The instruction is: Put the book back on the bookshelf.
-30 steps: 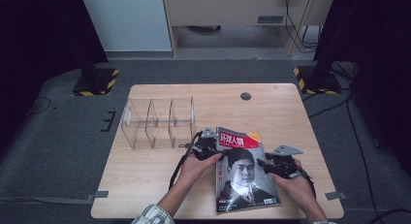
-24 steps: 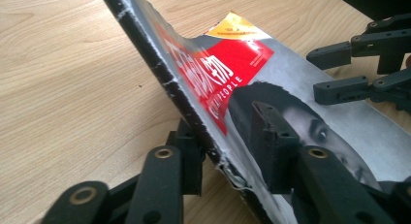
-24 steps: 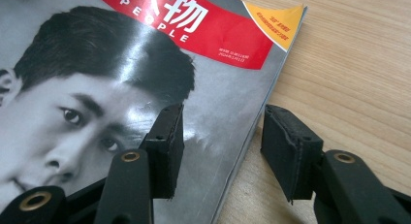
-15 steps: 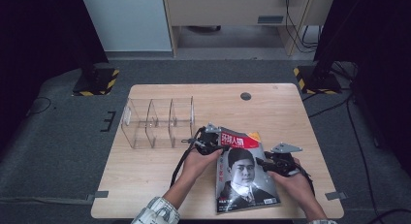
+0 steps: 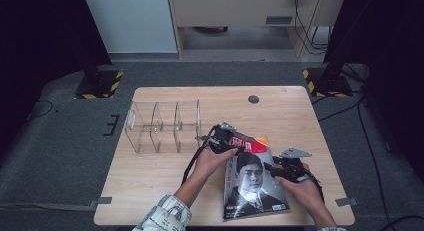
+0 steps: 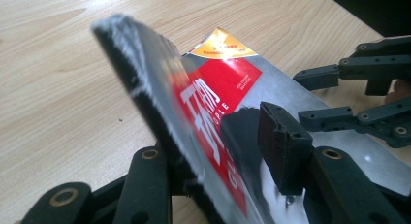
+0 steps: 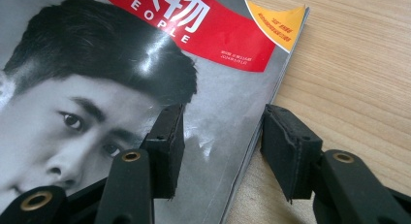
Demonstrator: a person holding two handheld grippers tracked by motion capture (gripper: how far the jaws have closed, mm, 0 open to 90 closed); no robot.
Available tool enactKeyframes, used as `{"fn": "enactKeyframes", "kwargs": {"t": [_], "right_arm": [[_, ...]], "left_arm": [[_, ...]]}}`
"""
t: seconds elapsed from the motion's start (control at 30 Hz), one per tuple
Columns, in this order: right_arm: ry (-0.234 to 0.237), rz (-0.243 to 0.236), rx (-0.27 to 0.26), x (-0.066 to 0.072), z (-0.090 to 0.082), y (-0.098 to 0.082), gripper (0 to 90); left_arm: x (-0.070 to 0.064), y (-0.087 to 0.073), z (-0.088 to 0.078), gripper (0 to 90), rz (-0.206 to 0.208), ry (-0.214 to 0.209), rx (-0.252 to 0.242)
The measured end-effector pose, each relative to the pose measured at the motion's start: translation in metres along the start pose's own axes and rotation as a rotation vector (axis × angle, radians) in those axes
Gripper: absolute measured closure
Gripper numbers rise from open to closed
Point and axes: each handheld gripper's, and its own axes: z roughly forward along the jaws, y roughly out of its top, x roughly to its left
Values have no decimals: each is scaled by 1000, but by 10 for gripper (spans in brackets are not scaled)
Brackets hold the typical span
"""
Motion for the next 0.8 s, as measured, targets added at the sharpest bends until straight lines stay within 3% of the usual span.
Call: {"fn": "enactKeyframes", "kwargs": {"t": [0.17, 0.27, 0.47, 0.8], "right_arm": [[1, -2, -1, 0, 0, 0, 508], [1, -5, -1, 0, 0, 0, 509], [0, -12, -3, 2, 0, 0, 511], [12, -25, 2, 4, 1, 1, 510]], "left_arm": [[-1, 4, 0, 530, -15, -16, 0], [0, 3, 1, 516, -3, -8, 9], [3, 3, 9, 522, -24, -3, 14], [0, 4, 17, 560, -6, -5, 43]]}}
